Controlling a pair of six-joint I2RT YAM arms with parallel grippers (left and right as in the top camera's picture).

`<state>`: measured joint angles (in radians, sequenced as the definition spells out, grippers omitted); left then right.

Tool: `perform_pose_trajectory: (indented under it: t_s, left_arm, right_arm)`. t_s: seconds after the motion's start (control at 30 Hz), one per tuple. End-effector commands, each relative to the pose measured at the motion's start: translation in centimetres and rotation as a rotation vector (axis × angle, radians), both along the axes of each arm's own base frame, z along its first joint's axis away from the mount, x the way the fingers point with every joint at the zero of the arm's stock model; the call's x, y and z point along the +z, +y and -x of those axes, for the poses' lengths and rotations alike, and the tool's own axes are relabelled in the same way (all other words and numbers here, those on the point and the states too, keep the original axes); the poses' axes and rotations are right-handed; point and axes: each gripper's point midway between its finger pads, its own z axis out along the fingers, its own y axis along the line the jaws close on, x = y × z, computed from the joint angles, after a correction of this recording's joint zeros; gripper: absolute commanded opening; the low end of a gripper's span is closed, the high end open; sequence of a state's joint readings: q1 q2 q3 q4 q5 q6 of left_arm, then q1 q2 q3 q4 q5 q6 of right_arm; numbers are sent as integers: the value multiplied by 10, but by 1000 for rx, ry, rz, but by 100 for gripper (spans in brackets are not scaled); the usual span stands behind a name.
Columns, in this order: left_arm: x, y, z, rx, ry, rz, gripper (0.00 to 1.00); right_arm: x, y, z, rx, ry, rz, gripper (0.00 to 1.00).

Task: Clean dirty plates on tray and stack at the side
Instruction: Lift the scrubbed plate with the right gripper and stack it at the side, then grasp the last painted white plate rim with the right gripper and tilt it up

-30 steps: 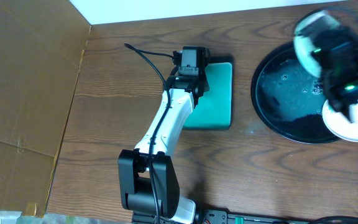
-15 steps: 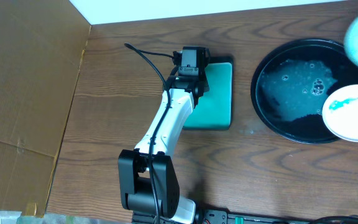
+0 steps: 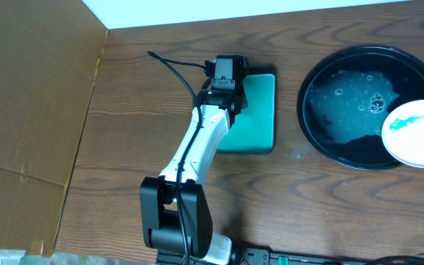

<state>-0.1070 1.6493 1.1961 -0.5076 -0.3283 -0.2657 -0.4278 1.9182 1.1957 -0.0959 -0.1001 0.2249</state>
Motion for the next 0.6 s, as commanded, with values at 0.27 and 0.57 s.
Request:
perform_pose_trajectory:
  t_s: [0.27,0.57]
  left_arm:
    - [2,5,0,22,-11,-12,7]
    - [6,4,-6,22,-42,-8,7]
  right_arm:
    - [90,60,44,132,-10,-89,77]
    - [86,150,119,207,249,-296,98]
